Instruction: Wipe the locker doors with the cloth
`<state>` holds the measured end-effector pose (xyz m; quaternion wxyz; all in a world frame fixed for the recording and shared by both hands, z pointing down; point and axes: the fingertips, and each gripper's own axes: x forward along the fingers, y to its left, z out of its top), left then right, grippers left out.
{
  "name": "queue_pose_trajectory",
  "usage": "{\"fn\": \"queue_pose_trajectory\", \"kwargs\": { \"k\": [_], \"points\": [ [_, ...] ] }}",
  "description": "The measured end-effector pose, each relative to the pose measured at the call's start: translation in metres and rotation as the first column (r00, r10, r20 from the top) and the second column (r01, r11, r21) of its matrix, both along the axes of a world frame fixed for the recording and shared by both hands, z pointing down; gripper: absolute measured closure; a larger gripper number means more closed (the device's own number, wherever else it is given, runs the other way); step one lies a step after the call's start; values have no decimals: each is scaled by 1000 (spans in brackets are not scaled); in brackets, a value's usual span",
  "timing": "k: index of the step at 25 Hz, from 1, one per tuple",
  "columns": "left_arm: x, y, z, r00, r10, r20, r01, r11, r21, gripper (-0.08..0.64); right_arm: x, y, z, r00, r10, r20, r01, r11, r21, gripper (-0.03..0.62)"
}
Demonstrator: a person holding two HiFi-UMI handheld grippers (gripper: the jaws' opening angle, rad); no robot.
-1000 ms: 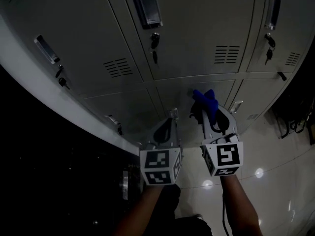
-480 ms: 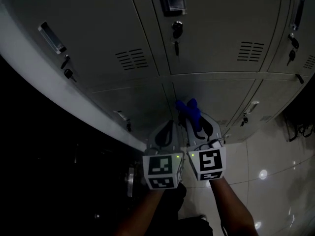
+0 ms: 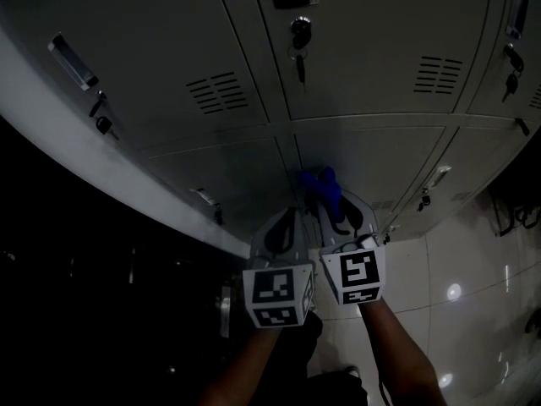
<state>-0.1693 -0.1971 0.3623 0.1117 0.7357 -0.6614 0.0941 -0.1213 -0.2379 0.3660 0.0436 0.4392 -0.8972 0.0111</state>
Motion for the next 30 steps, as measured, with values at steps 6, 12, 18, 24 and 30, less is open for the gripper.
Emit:
{"fn": "queue_pose_trajectory", "kwargs": {
  "k": [6, 12, 18, 24, 30],
  "points": [
    [21, -7, 8, 1000, 26, -15, -26, 1000, -2, 557, 36, -8, 5, 998, 55, -24, -55, 998, 9, 509],
    [50, -14, 15, 997, 73, -23, -73, 997, -4, 557, 83, -19, 9, 991, 122, -45, -122, 992, 21, 509],
    [73, -20, 21, 994, 102, -28, -103, 995, -10, 557, 131, -28, 15, 980, 187, -74, -185, 982, 32, 509],
    [83, -21, 30, 993, 115, -21, -115, 993, -19, 557, 178, -41, 23, 961, 266, -82, -264, 964, 28, 509],
    [81, -20, 33, 994, 105, -10, -105, 994, -27, 557, 188, -47, 23, 958, 273, -85, -271, 962, 27, 509]
  ]
}}
